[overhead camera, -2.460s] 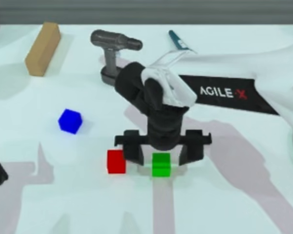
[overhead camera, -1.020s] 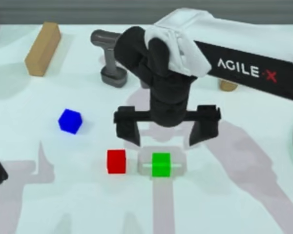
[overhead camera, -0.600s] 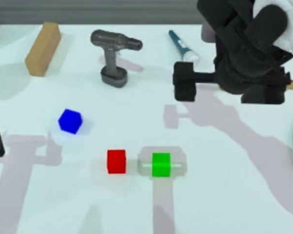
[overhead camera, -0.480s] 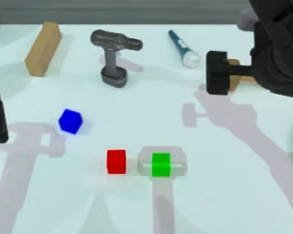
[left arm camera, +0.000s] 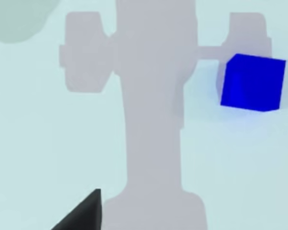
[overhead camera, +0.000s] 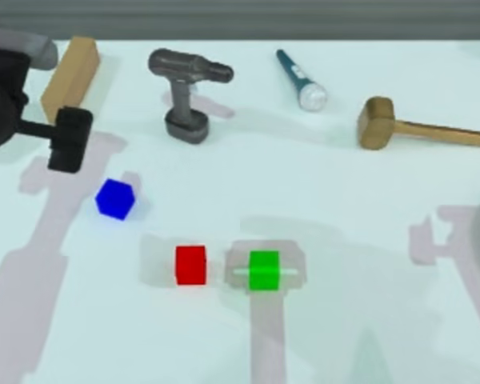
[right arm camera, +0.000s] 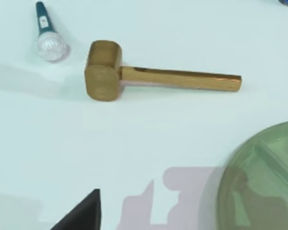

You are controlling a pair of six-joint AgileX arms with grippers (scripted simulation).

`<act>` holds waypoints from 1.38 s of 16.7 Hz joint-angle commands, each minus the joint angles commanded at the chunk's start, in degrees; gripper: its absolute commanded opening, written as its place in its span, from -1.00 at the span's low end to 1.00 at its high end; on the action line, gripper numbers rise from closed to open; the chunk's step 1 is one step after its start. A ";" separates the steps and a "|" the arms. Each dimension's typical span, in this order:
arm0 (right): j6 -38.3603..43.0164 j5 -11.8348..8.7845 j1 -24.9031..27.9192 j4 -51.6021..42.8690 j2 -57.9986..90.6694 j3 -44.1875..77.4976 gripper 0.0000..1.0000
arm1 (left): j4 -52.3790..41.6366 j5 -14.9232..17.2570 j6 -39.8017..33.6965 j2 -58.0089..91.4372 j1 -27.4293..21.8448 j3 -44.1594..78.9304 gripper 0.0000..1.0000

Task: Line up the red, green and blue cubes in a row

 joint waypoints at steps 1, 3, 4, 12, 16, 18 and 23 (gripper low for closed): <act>-1.82 -0.54 -1.80 2.94 -5.34 -4.81 1.00 | -2.88 -0.01 0.31 5.31 -0.68 4.26 1.00; -4.97 -2.00 -5.00 8.68 -14.59 -13.40 1.00 | -7.92 0.03 0.83 14.79 -1.90 12.14 1.00; -6.31 -2.87 -6.40 11.46 -18.53 -17.17 1.00 | -10.08 0.06 1.04 19.06 -2.44 15.71 1.00; -11.20 -8.98 -12.65 26.53 -37.27 -33.58 1.00 | -20.09 0.38 2.09 39.67 -5.05 33.77 1.00; -11.23 -9.11 -12.73 26.78 -37.63 -33.79 1.00 | -20.25 0.39 2.11 40.01 -5.09 34.06 1.00; -11.23 -9.11 -12.73 26.78 -37.63 -33.79 1.00 | -20.00 0.38 2.12 40.08 -4.83 33.87 1.00; -11.23 -9.11 -12.73 26.78 -37.63 -33.79 1.00 | -10.98 0.43 2.24 43.48 -4.98 28.66 1.00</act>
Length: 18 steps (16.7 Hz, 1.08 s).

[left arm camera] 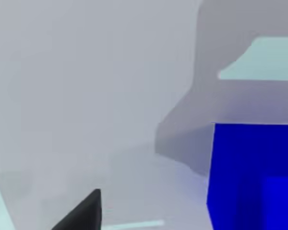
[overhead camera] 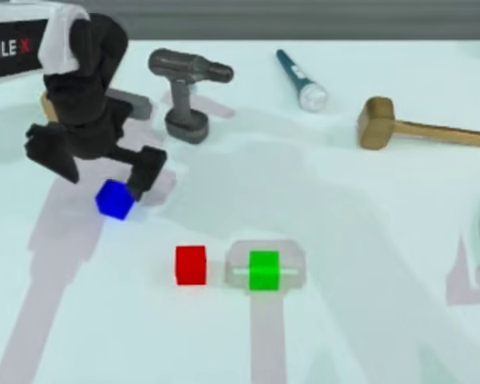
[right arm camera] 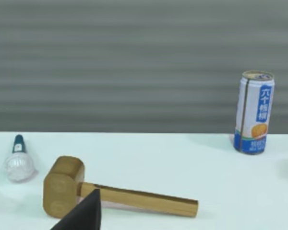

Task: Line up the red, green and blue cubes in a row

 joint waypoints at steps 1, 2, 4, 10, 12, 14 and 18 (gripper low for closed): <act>0.00 0.00 0.00 0.00 0.00 0.00 1.00 | 2.30 0.01 0.01 0.86 -0.02 -1.30 1.00; 0.00 0.00 0.00 0.00 0.00 0.00 1.00 | 4.03 0.02 0.01 1.65 -0.03 -2.37 1.00; 0.00 0.00 0.00 0.00 0.00 0.00 1.00 | 5.64 0.03 0.01 2.56 -0.05 -3.46 1.00; 0.00 0.00 0.00 0.00 0.00 0.00 1.00 | 5.67 0.03 0.01 2.58 -0.05 -3.48 0.55; 0.00 0.00 0.00 0.00 0.00 0.00 1.00 | 5.67 0.03 0.01 2.58 -0.05 -3.48 0.25; 0.00 0.00 0.00 0.00 0.00 0.00 1.00 | 5.67 0.03 0.01 2.58 -0.05 -3.48 -0.06; 0.00 0.00 0.00 0.00 0.00 0.00 1.00 | 5.67 0.03 0.01 2.58 -0.05 -3.48 -0.66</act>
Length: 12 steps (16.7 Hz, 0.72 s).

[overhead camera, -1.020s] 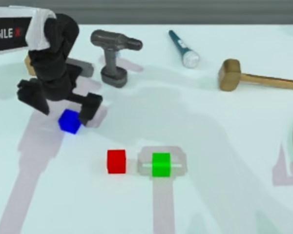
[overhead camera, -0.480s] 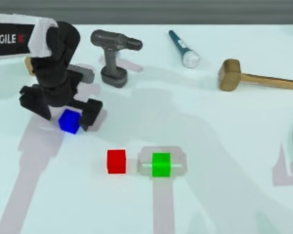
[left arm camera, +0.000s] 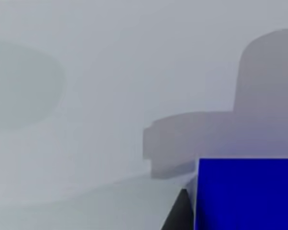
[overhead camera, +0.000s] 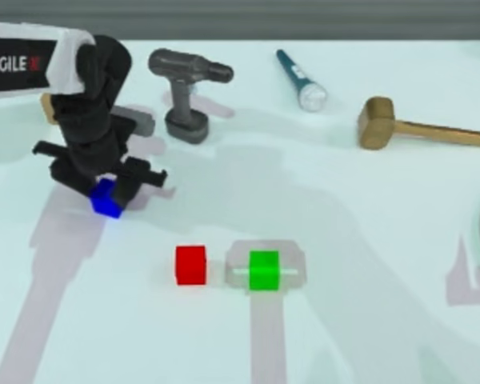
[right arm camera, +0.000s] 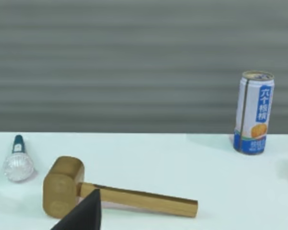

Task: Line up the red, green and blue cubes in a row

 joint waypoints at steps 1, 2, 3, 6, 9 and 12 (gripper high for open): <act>0.00 0.00 0.00 0.00 0.00 0.00 1.00 | 0.00 0.00 0.00 0.00 0.00 0.00 -0.81; 0.00 0.00 0.00 0.00 0.00 0.00 1.00 | 0.00 0.00 0.00 0.00 0.00 0.00 -0.96; 0.00 0.00 0.00 0.00 0.00 0.00 1.00 | 0.00 0.00 0.00 0.00 0.00 0.00 -1.00; 0.00 0.00 0.00 0.00 0.00 0.00 1.00 | 0.00 0.00 0.00 0.00 0.00 0.00 -1.00; 0.00 0.00 0.00 0.00 0.00 0.00 1.00 | 0.00 0.00 0.00 0.00 0.00 0.00 -1.00; 0.00 0.00 0.00 0.00 0.00 0.00 1.00 | -0.52 0.11 -0.02 -1.06 0.07 0.41 -1.00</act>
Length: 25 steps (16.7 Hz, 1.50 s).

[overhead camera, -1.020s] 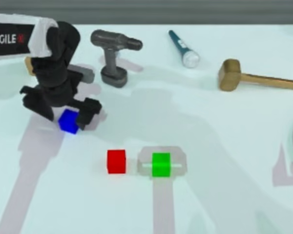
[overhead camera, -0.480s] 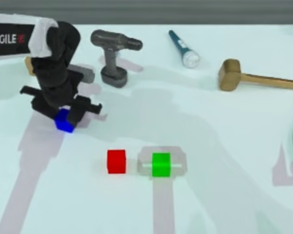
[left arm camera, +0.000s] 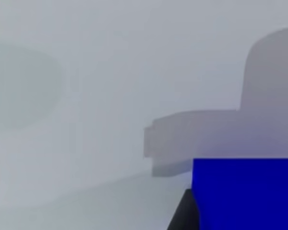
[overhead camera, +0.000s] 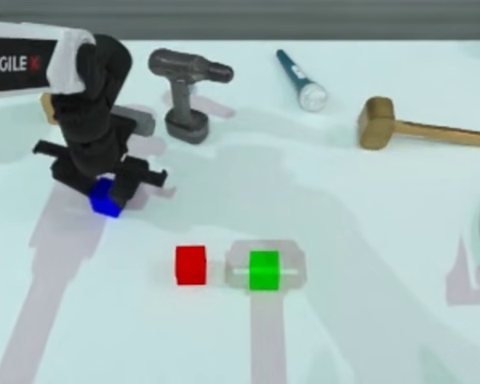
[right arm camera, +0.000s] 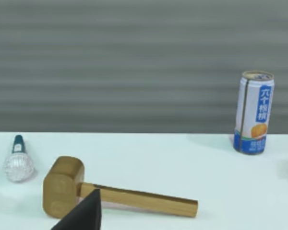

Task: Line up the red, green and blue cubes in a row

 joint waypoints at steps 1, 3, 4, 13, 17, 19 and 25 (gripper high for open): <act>0.00 0.00 0.00 0.00 0.00 0.00 1.00 | -0.81 0.02 0.04 -0.26 0.02 0.62 -1.00; 0.00 0.00 0.00 0.00 0.00 0.00 1.00 | -4.04 0.03 -0.10 -1.39 0.38 2.61 -1.00; 0.00 0.00 0.00 0.00 0.00 0.00 1.00 | -6.21 0.02 -0.14 -2.14 0.57 3.78 -1.00; 0.00 0.00 0.00 0.00 0.00 0.00 1.00 | -12.86 -0.08 -0.18 -4.86 0.67 7.78 -1.00; 0.00 0.00 0.00 0.00 0.00 0.00 1.00 | -15.68 -0.12 -6.48 -1.62 -4.17 13.39 -1.00; 0.00 0.00 0.00 0.00 0.00 0.00 1.00 | -18.23 -0.17 -13.02 1.14 -8.58 18.36 -1.00; 0.00 0.00 0.00 0.00 0.00 0.00 1.00 | -27.28 -0.30 -40.18 10.13 -25.19 35.36 -1.00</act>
